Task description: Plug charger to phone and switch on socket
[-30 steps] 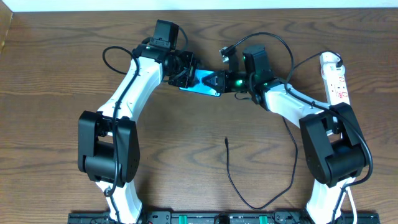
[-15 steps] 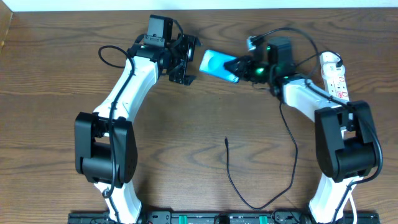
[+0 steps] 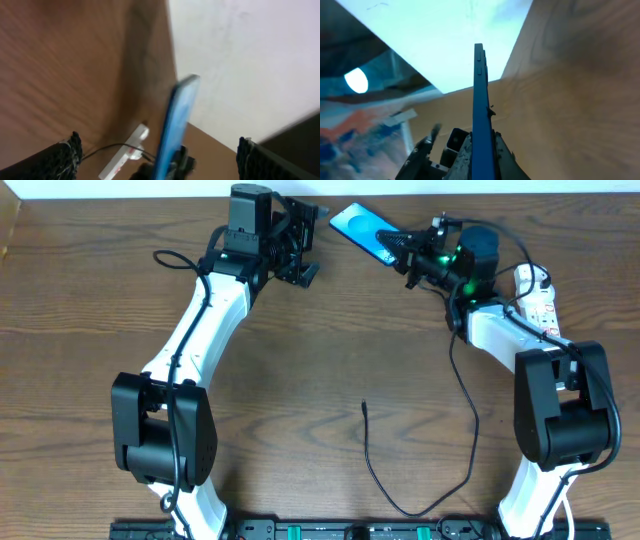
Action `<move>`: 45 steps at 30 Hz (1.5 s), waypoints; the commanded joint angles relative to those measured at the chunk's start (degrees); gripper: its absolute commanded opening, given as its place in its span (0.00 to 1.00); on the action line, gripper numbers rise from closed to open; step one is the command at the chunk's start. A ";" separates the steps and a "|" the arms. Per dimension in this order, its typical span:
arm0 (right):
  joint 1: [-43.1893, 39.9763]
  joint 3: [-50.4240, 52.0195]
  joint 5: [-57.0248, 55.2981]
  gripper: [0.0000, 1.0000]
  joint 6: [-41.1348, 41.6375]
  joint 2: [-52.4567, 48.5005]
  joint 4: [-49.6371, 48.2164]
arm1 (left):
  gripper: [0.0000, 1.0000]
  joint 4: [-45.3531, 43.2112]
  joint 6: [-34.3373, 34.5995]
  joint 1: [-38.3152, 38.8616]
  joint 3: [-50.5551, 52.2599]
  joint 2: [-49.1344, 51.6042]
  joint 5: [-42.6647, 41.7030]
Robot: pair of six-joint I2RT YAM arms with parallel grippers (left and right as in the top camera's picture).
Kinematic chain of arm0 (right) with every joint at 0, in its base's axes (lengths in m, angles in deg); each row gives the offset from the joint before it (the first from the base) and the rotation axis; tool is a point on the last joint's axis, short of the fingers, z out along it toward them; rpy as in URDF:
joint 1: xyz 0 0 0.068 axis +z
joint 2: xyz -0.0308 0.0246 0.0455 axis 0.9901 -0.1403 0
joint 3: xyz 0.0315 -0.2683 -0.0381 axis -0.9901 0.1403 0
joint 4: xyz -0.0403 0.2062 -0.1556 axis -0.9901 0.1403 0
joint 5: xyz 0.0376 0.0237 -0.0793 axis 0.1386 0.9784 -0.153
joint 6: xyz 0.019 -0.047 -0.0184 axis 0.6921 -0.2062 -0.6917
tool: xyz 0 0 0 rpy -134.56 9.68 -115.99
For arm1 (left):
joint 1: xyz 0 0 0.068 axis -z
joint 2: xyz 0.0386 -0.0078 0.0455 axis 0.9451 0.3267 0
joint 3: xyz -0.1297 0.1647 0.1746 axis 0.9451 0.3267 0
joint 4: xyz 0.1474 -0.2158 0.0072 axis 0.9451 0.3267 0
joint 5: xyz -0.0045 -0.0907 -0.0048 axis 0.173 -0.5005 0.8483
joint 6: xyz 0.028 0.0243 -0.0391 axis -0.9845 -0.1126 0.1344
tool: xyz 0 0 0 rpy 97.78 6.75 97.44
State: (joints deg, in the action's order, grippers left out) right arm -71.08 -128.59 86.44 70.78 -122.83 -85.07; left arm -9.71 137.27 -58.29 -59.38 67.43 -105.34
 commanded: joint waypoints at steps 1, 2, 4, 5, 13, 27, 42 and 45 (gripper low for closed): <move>1.46 -1.01 0.15 0.01 9.11 0.48 -2.58 | 0.98 -5.03 -5.86 -0.09 -0.13 -1.03 -0.24; 1.66 -1.01 0.22 0.01 9.81 0.48 -3.61 | 0.98 -6.23 -7.39 -0.09 -0.13 -1.03 -0.24; 2.03 -1.01 0.20 0.01 10.99 0.48 -5.68 | 0.98 -6.84 -9.05 -0.09 -0.13 -1.03 -0.24; 2.16 -1.01 0.20 0.01 11.50 0.48 -6.38 | 0.98 -6.82 -9.75 -0.09 -0.13 -1.03 -0.28; 4.70 -1.01 1.84 0.01 17.35 0.48 -10.80 | 0.98 -6.82 -14.10 0.07 -0.13 -1.03 -0.28; 7.26 -1.01 1.95 0.01 19.43 0.48 -14.80 | 0.76 -6.80 -14.08 0.07 -0.11 -1.03 -0.28; 7.26 -1.01 2.01 0.01 19.37 0.48 -14.82 | 0.21 -6.36 -14.05 0.07 -0.11 -1.03 4.00; 7.26 -1.01 2.10 0.02 19.15 0.48 -14.80 | 0.19 -6.38 -14.03 0.07 -0.11 -1.03 4.20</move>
State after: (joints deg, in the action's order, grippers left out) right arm -64.20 -128.57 88.60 89.75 -122.85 -98.68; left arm -16.25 123.83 -58.11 -59.38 67.40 -103.48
